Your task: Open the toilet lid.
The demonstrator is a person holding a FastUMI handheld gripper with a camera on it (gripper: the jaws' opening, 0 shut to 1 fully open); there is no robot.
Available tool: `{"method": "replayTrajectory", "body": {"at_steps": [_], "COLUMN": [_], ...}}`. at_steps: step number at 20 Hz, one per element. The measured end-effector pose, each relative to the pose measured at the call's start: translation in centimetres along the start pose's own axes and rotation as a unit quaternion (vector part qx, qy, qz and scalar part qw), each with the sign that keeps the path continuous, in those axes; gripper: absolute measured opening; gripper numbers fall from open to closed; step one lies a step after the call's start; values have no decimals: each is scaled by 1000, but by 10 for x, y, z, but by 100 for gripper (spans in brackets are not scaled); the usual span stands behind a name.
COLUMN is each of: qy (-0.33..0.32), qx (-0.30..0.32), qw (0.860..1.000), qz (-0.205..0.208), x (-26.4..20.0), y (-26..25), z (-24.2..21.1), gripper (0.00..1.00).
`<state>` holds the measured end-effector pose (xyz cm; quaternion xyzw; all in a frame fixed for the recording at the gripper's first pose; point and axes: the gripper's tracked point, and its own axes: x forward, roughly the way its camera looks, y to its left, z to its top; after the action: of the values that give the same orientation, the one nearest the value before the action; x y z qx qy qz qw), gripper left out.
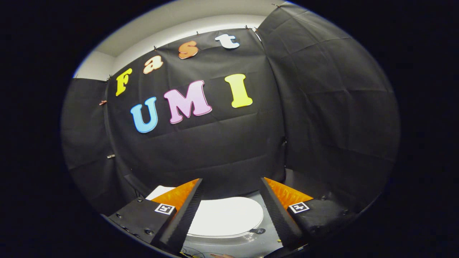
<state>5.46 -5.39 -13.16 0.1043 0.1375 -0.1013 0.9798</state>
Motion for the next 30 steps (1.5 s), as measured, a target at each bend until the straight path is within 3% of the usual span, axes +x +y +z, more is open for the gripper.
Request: {"method": "replayTrajectory", "body": {"at_steps": [8, 16, 26, 30], "qy": [62, 123, 213, 234], "qx": [43, 106, 213, 288], "qw": [996, 983, 945, 920], "qz": [-45, -84, -125, -127], "x": [47, 92, 132, 143], "y": [-43, -100, -154, -159], "z": [-79, -169, -302, -342], "gripper": [99, 100, 100, 100]}}
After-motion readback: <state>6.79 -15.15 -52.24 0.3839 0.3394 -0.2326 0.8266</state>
